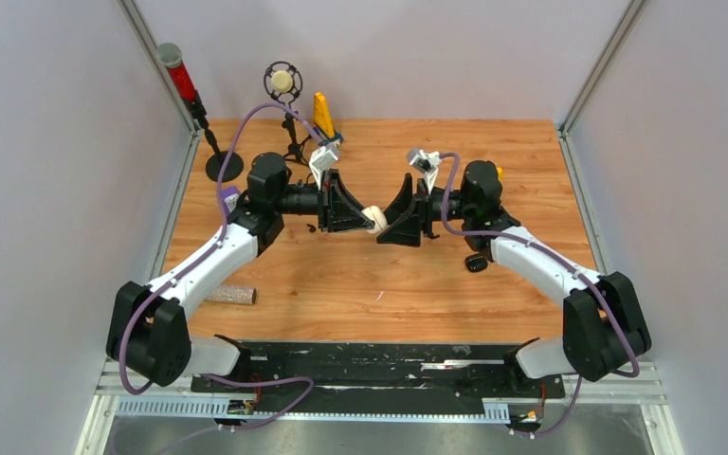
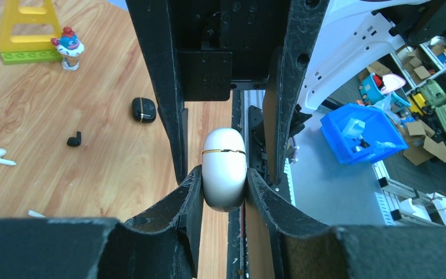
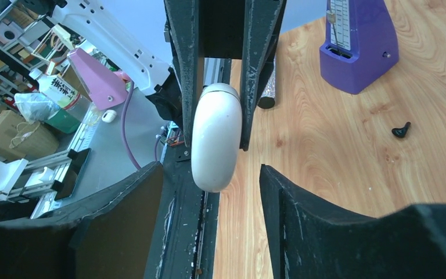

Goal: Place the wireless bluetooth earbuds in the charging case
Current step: Open the charging case.

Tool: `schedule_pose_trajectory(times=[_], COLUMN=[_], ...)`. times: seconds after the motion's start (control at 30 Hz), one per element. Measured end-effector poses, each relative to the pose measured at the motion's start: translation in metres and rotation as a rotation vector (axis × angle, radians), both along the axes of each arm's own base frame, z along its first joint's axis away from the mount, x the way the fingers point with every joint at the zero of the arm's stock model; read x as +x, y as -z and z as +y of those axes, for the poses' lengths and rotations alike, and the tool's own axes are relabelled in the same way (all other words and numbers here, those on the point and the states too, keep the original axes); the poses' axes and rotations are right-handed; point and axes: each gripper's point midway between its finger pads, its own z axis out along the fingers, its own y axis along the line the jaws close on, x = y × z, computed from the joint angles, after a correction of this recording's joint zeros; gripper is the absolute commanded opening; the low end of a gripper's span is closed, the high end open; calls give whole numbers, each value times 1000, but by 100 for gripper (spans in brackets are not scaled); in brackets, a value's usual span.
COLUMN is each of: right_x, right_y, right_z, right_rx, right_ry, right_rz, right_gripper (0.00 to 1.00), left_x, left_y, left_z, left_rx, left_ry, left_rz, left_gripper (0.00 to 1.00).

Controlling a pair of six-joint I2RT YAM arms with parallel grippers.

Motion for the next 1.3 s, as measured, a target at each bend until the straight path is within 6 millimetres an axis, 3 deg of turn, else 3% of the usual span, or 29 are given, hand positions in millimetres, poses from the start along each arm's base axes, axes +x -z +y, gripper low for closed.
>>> schedule_pose_trajectory(times=[0.33, 0.6, 0.7, 0.8, 1.07, 1.3], right_x=[-3, -2, -3, -3, -5, -7], right_y=[0, 1, 2, 2, 5, 12], right_z=[6, 6, 6, 6, 7, 5], right_rx=[1, 1, -3, -3, -11, -63], right_ry=[-3, 0, 0, -1, -9, -36], right_rz=[-10, -10, -2, -2, -6, -15], right_gripper=[50, 22, 12, 12, 10, 8], left_x=[-3, -4, -5, -5, -4, 5], left_y=[0, 6, 6, 6, 15, 21], left_z=[0, 0, 0, 0, 0, 2], left_rx=[-21, -19, -20, -19, 4, 77], left_ry=[8, 11, 14, 14, 13, 12], left_rz=[13, 16, 10, 8, 31, 22], left_gripper=[25, 31, 40, 50, 86, 96])
